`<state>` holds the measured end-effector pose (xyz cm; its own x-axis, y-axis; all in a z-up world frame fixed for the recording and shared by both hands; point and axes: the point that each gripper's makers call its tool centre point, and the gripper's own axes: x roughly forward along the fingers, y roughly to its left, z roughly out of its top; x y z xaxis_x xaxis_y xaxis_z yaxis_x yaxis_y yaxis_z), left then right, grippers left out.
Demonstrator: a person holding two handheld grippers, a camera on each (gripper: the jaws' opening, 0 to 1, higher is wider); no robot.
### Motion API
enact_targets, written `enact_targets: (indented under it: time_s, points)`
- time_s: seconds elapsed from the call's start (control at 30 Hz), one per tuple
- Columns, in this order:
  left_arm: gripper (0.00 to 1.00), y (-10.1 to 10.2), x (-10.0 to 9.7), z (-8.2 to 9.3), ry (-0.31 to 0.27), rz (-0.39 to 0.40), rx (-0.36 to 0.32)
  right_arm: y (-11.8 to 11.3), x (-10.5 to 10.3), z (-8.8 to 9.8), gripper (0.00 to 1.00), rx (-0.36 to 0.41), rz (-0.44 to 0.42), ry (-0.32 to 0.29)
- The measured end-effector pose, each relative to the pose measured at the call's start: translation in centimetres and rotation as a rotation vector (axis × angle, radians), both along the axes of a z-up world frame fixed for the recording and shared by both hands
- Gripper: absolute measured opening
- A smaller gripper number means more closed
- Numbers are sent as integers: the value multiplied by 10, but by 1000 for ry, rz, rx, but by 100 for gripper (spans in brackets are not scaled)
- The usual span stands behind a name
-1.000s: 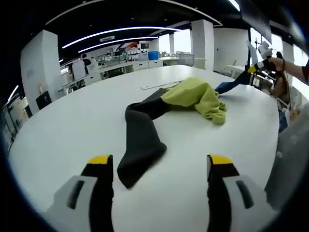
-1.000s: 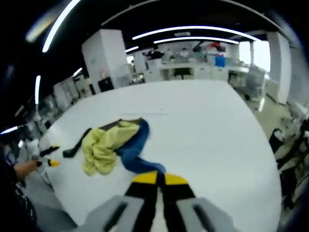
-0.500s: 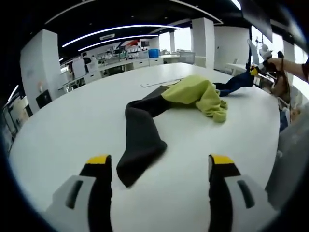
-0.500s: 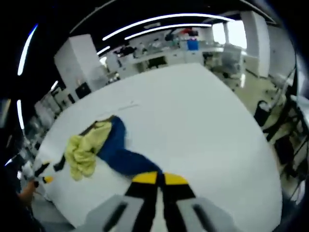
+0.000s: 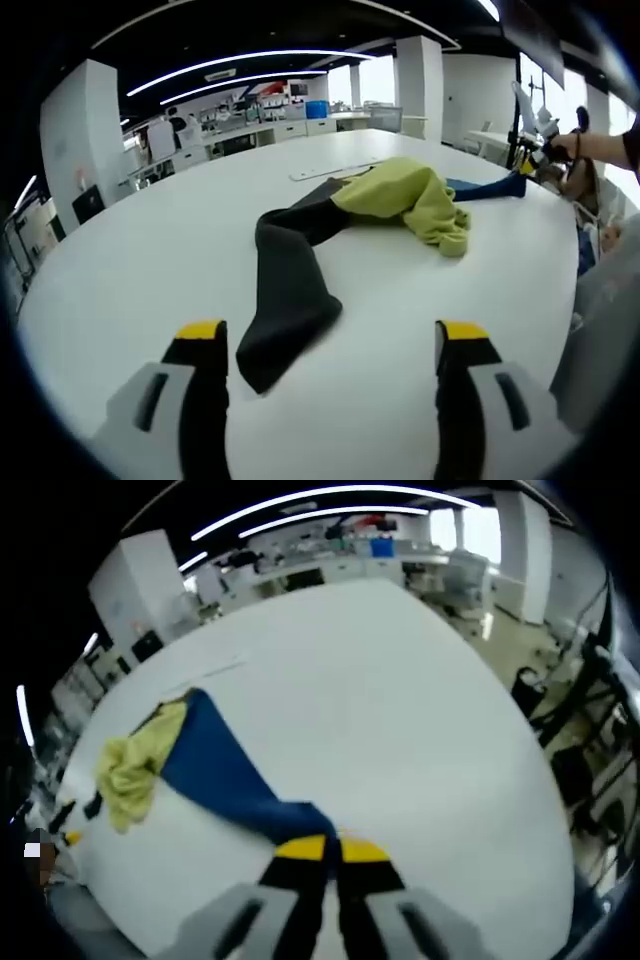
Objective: Fold the garment on the visible template until the final outline fits inside the template.
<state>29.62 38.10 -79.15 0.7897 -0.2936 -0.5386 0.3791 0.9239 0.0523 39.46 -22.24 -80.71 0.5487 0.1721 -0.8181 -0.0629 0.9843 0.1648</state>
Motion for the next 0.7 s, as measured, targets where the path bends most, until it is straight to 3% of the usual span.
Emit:
enact_targets:
  time_s: [0.07,0.3,0.43,0.7]
  points:
    - [83,0,0,0,3,-4,6,-5,-4,-6,0,-11,-16,47]
    - [84,1,-2,-2,18,-3,13,-21,6,-25,0,-62,-22,87]
    - [85,1,-2,-1,18,-3,15,-31,15,-30,0,-122,-29,78]
    - [85,3,-2,-1,24,0,23,-36,23,-39,0,-156,-32,82]
